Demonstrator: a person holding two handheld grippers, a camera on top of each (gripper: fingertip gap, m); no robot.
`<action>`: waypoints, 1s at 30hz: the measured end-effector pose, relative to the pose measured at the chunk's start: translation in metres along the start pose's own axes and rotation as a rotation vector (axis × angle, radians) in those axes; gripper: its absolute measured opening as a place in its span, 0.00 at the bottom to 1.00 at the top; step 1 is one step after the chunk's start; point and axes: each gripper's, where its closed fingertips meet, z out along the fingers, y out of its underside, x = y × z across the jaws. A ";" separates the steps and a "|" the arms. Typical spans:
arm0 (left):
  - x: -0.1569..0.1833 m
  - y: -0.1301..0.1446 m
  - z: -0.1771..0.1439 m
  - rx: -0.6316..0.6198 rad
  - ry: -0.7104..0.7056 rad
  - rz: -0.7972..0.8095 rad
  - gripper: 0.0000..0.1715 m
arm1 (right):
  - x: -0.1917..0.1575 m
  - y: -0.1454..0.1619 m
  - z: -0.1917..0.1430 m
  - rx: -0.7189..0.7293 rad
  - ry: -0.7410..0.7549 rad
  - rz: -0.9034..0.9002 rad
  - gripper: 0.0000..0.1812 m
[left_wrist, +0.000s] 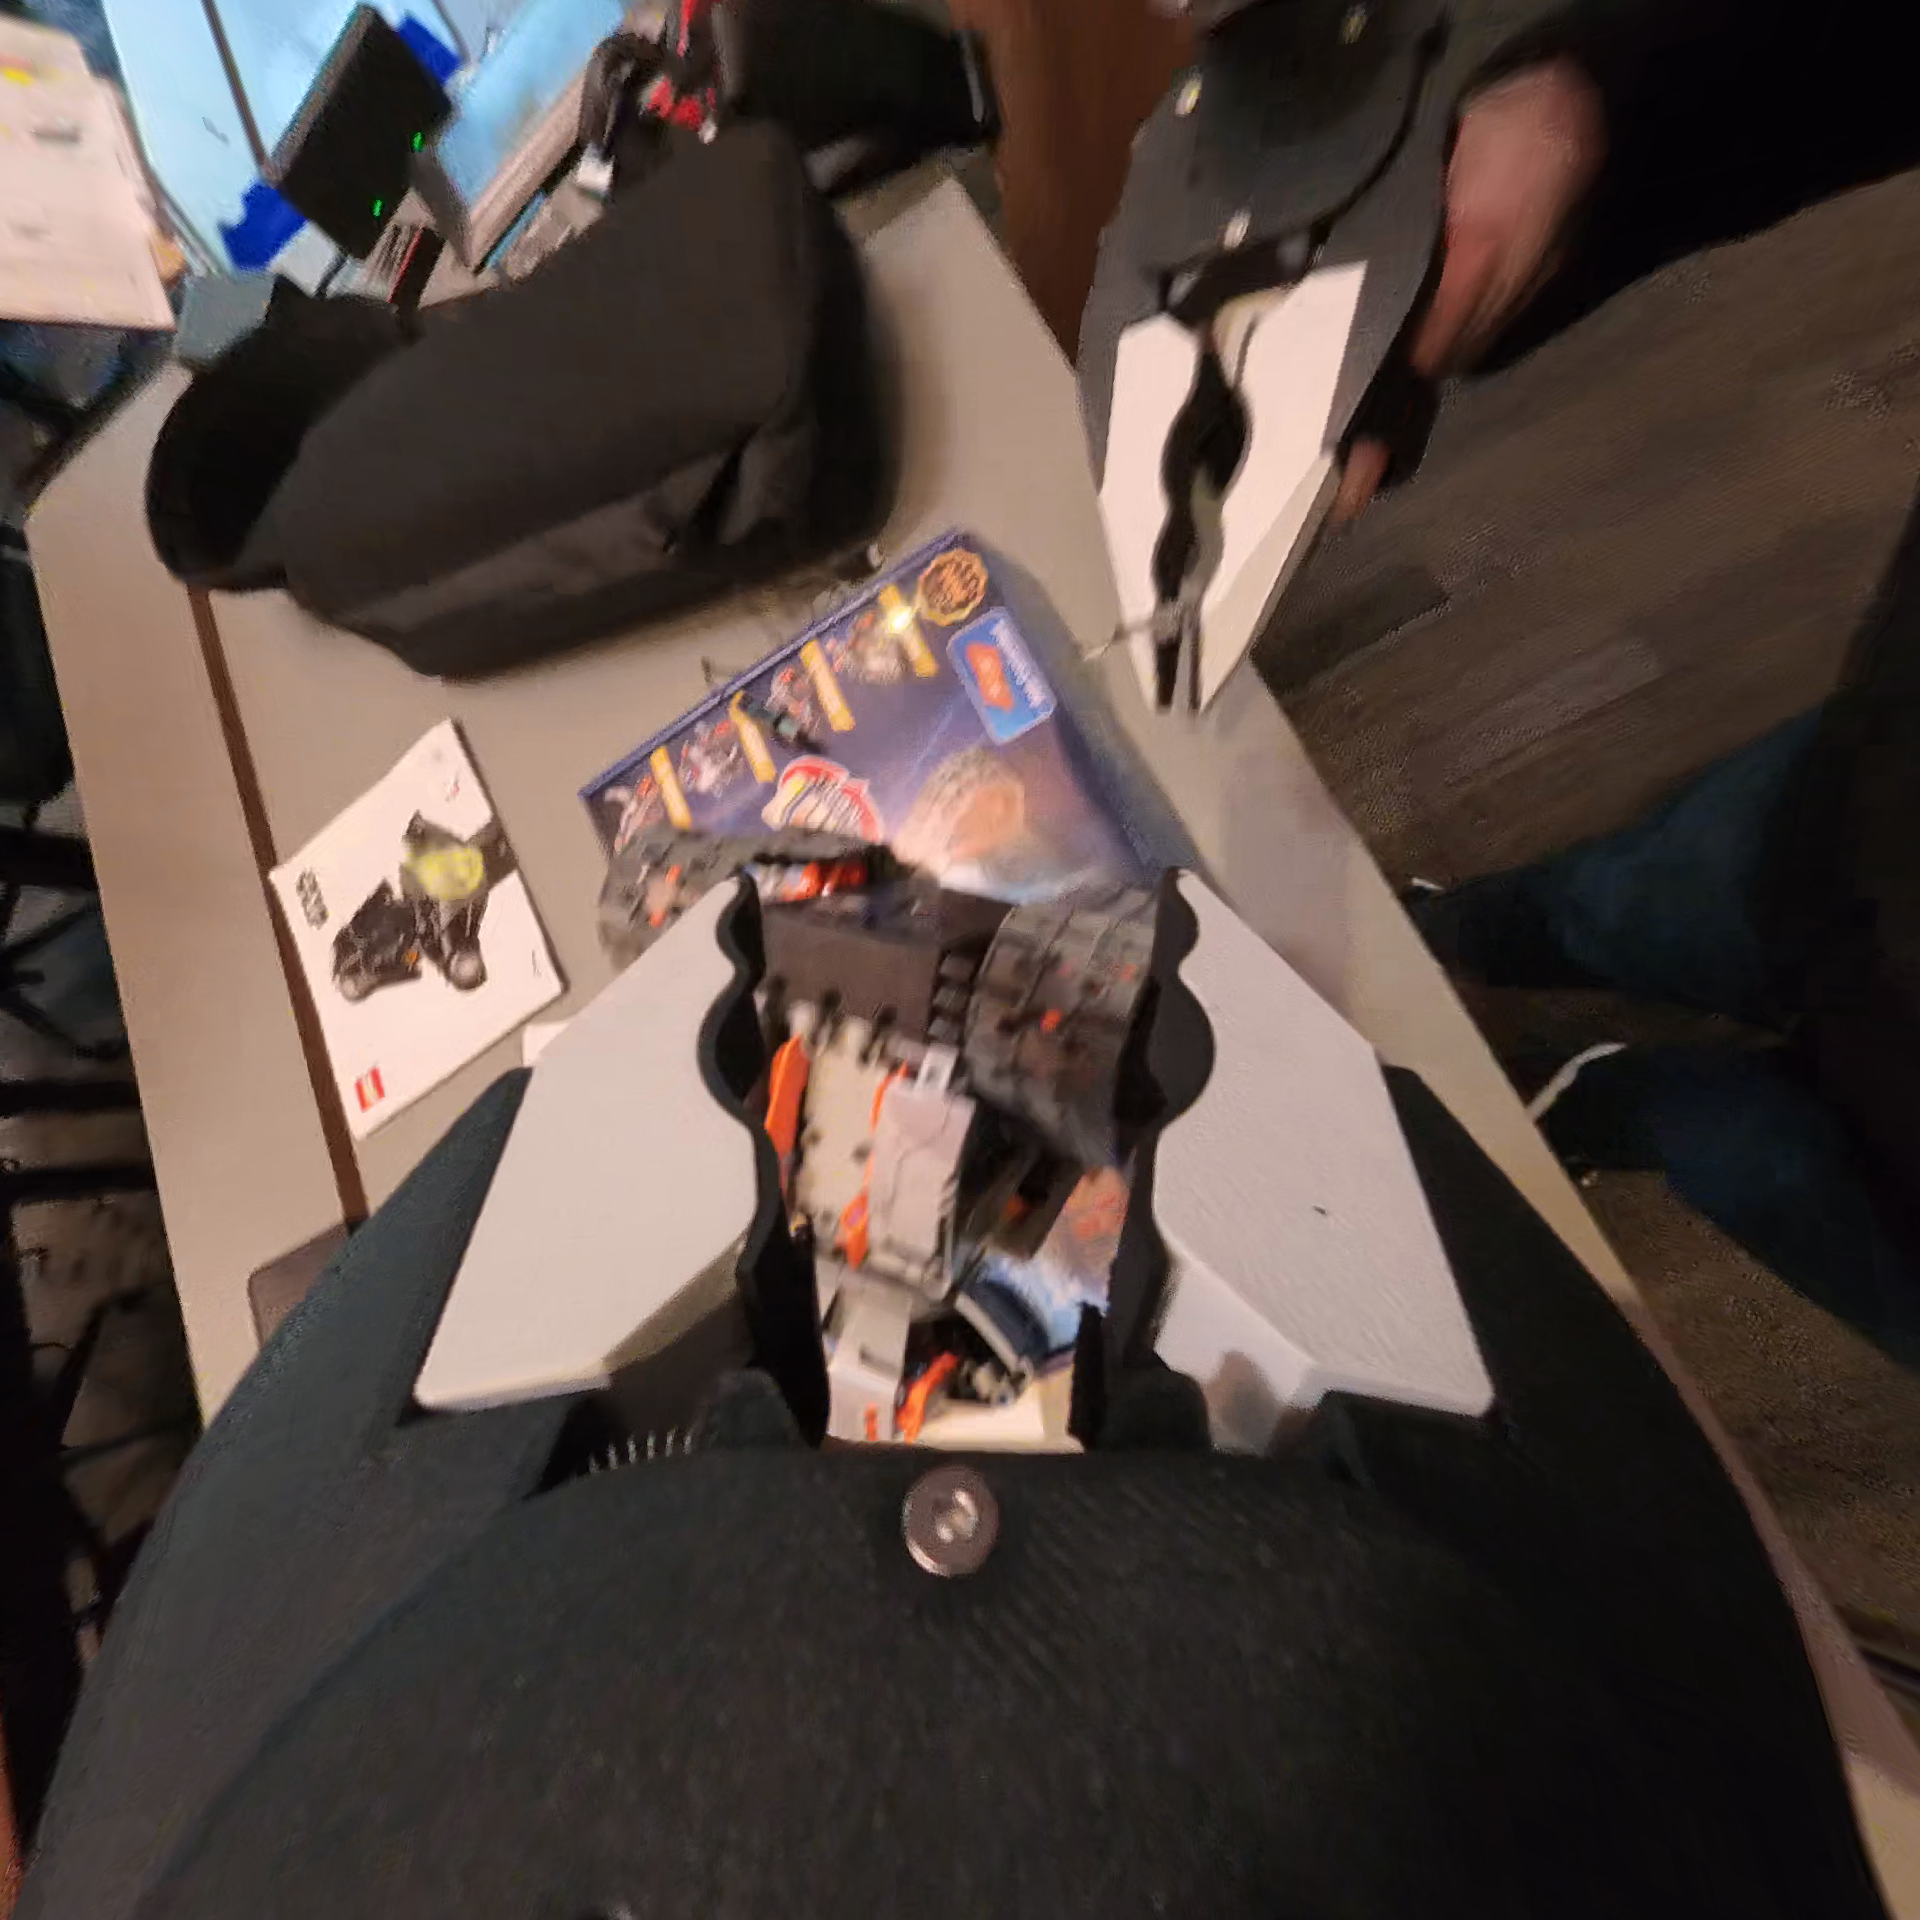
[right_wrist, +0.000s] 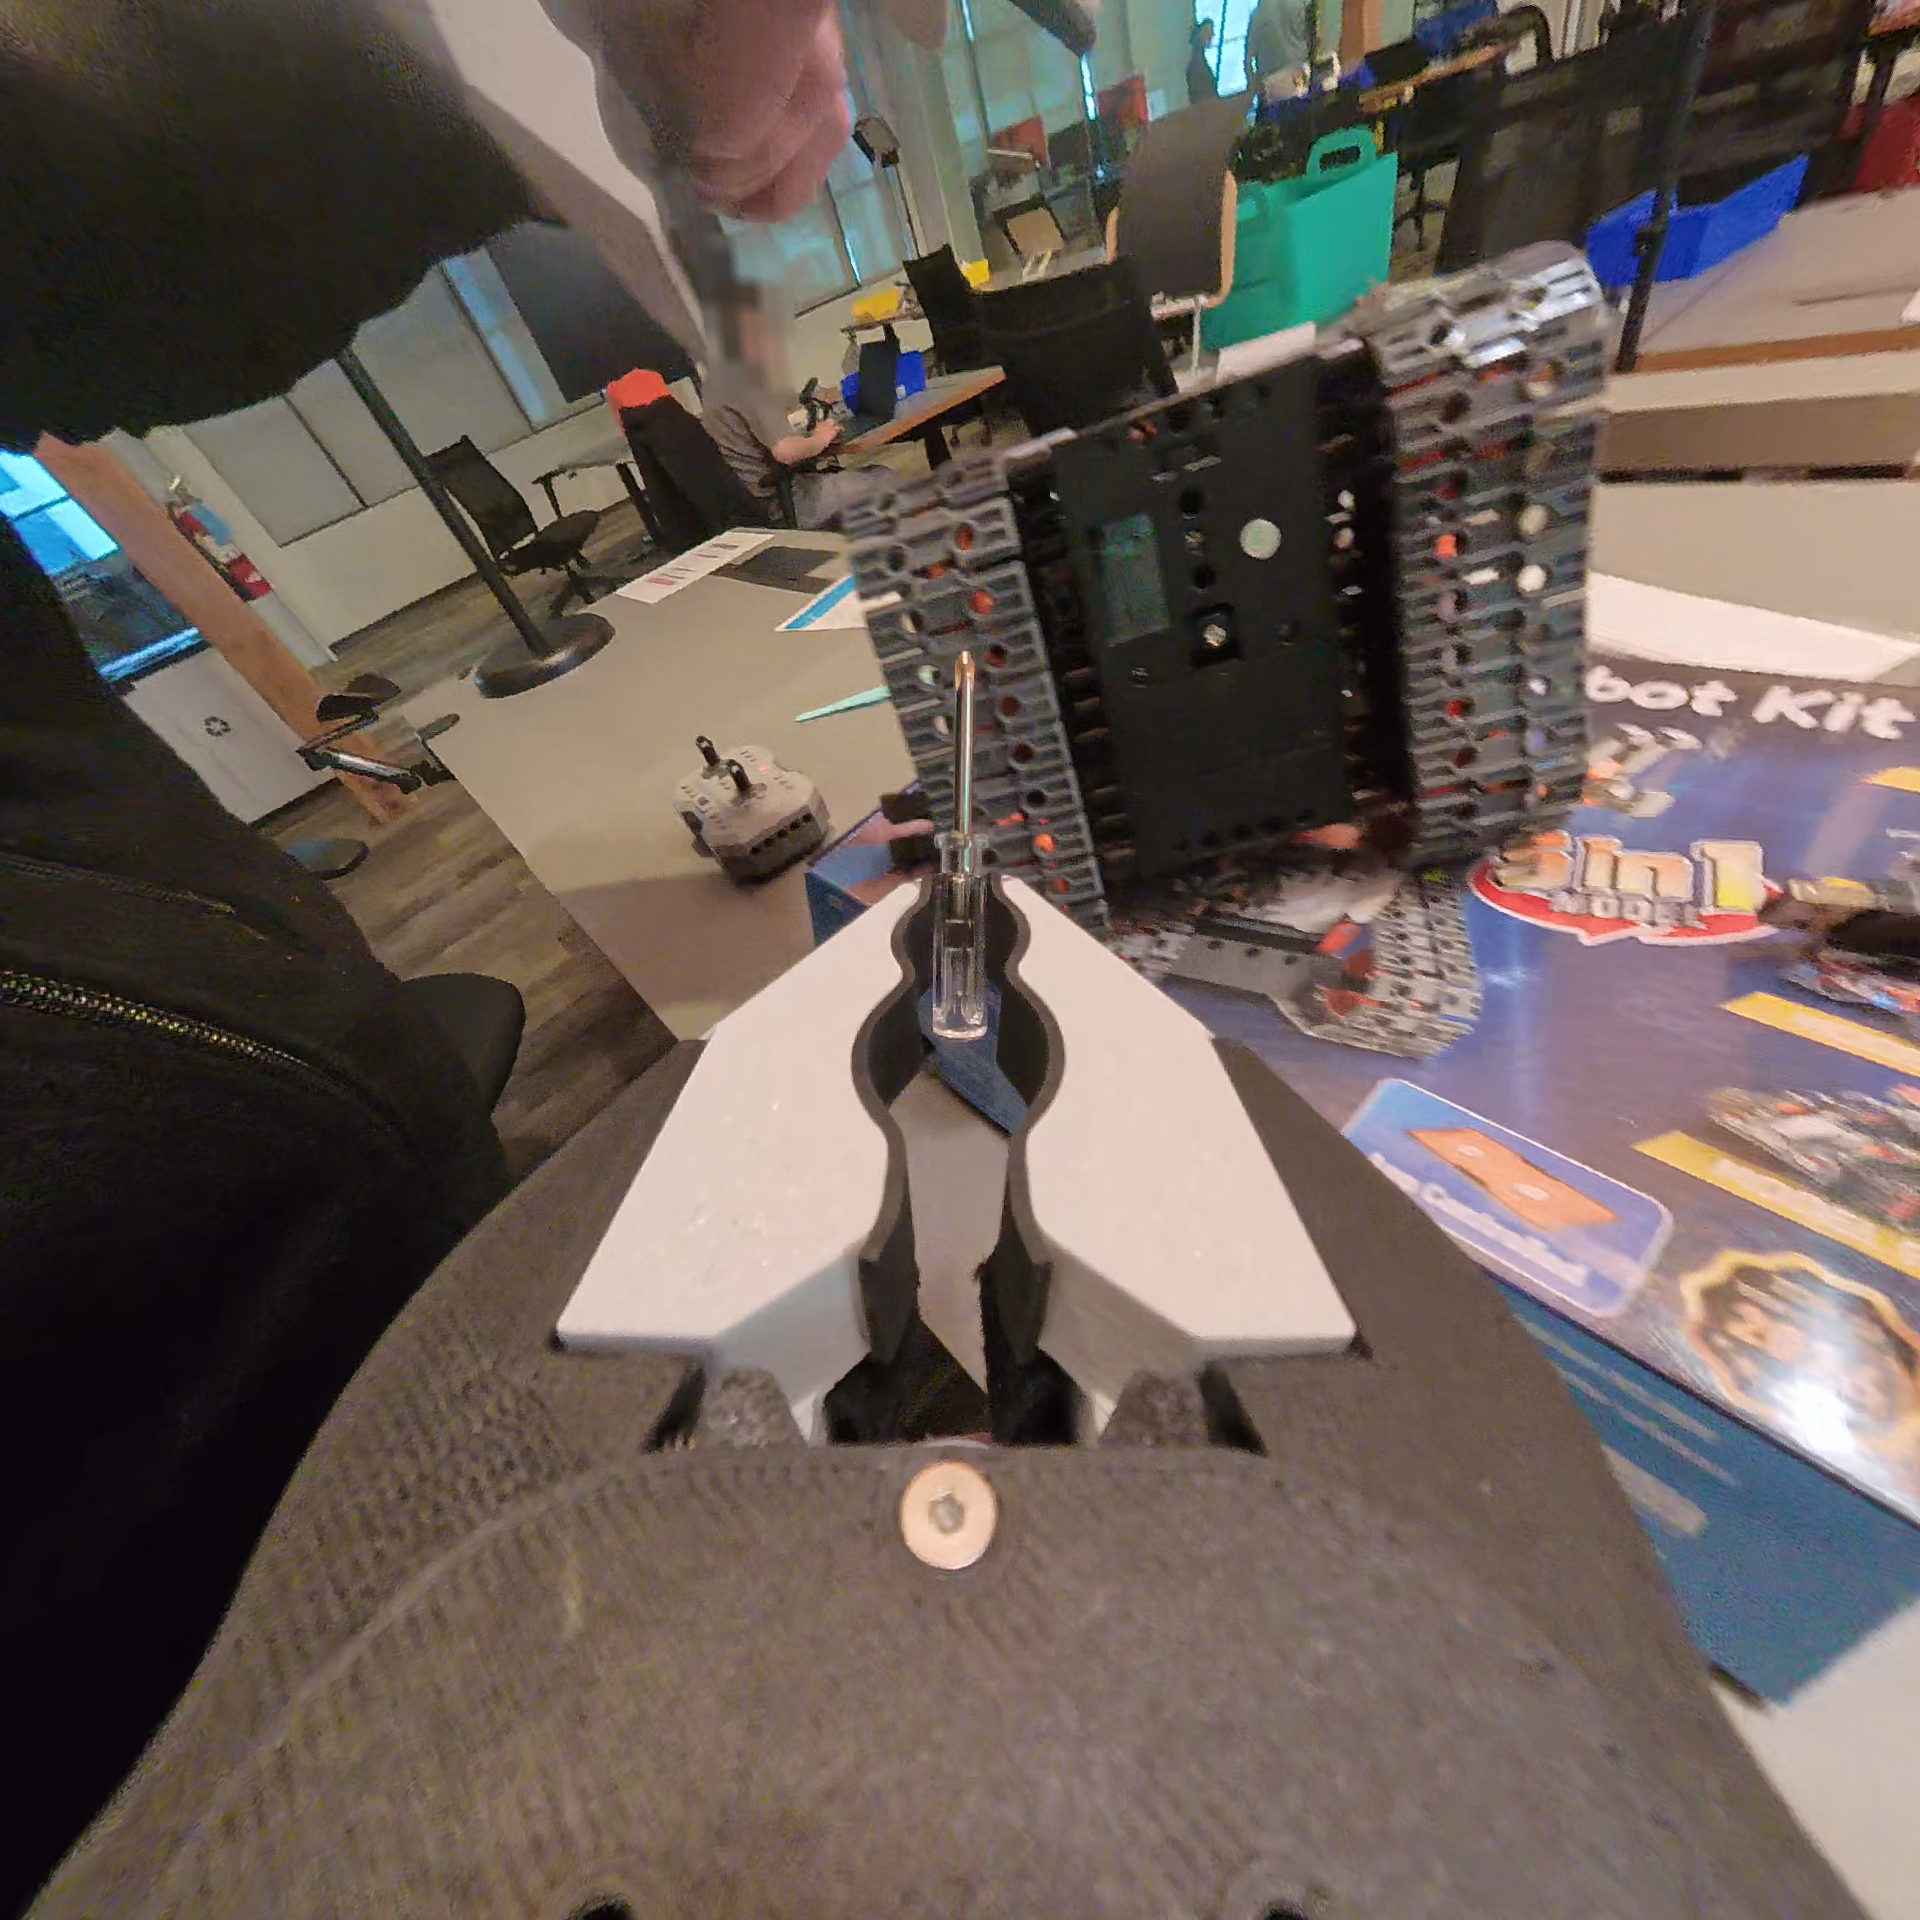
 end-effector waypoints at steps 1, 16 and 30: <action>0.007 -0.009 0.008 0.008 -0.005 0.006 0.40 | -0.005 -0.002 0.003 0.016 0.000 -0.017 0.03; 0.054 -0.029 0.064 0.063 0.085 -0.133 0.04 | -0.015 -0.017 0.006 0.029 0.052 -0.269 0.03; 0.052 -0.066 0.075 0.391 0.191 -0.557 0.00 | -0.017 -0.039 -0.034 0.418 -0.249 0.075 0.03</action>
